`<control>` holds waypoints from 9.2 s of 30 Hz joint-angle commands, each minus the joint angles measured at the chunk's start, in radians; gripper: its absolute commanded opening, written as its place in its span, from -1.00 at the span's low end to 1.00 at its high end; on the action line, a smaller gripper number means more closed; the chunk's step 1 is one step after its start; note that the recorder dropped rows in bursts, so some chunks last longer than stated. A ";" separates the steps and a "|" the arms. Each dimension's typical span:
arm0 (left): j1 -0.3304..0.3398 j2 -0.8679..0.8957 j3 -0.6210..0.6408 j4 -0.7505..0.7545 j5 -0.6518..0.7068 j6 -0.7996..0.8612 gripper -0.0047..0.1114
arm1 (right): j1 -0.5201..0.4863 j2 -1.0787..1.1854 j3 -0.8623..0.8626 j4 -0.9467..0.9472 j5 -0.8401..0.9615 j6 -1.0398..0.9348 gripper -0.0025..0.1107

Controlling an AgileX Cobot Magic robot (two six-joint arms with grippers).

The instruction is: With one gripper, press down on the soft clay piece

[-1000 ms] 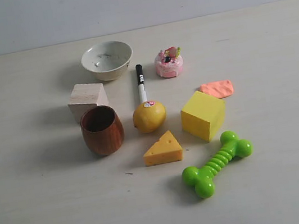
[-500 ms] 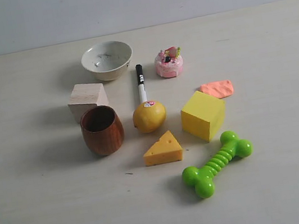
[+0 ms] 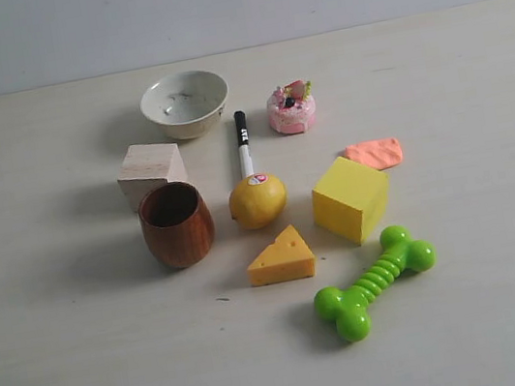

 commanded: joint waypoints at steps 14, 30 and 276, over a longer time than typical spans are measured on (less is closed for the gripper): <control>0.002 -0.006 0.003 -0.010 -0.004 0.005 -0.92 | 0.123 0.764 -0.724 0.401 0.976 -0.540 -0.96; 0.002 -0.006 0.003 -0.010 -0.004 0.005 -0.92 | 0.307 1.556 -1.183 -0.089 1.373 -0.046 -0.96; 0.002 -0.006 0.003 -0.010 -0.004 0.005 -0.92 | 0.429 2.288 -1.498 -0.070 1.250 0.218 -0.71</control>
